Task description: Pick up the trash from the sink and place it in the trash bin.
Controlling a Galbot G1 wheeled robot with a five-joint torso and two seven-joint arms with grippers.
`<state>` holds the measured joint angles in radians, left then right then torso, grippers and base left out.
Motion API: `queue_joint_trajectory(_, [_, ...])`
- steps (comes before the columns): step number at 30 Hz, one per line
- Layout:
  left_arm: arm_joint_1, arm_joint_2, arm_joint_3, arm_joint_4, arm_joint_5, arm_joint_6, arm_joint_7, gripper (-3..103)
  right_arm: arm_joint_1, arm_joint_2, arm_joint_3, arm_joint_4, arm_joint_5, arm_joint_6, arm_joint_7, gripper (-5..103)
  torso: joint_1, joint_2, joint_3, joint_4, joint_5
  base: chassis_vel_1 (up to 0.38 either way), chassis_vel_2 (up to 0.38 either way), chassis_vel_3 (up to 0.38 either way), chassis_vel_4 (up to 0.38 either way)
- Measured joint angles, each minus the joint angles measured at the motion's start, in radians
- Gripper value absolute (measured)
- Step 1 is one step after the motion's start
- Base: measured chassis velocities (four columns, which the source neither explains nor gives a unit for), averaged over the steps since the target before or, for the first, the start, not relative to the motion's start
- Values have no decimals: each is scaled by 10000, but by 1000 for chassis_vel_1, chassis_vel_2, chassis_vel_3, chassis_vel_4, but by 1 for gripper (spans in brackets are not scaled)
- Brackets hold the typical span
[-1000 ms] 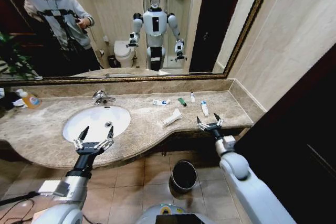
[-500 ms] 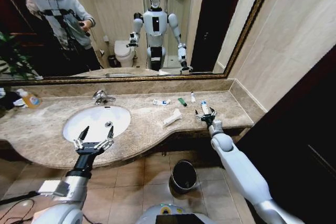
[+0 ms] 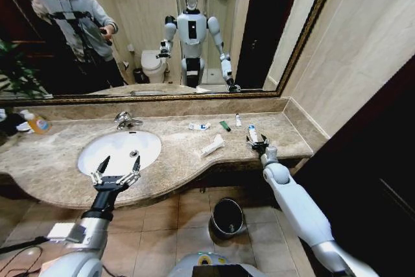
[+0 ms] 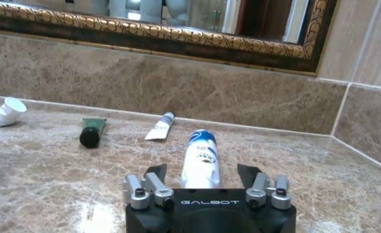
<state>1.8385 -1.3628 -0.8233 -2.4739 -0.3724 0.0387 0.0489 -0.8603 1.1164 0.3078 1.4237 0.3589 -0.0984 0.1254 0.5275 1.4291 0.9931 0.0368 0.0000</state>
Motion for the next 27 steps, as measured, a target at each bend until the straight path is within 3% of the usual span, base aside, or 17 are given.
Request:
queue_joint_trajectory(5, [0,0,0,0,0,0,0,100,-79,-18,13,94,33,-7,-17,62,0,0,0,0,0,0,0,0,0])
queue_joint_trajectory(7, [0,0,0,0,0,0,0,100,-96,-22,20,102,34,-7,-21,62,0,0,0,0,0,0,0,0,0])
queue_joint_trajectory(17, [0,0,0,0,0,0,0,100,-203,-23,83,196,33,-3,-60,33,0,0,0,0,1,0,0,0,0])
queue_joint_trajectory(20, [0,0,0,0,0,0,0,100,-202,-19,89,231,32,-1,-60,27,0,0,0,0,0,0,0,0,0])
queue_joint_trajectory(27, [0,0,0,0,-1,0,0,100,-279,-26,201,435,84,0,-51,27,0,0,0,0,1,0,0,0,0])
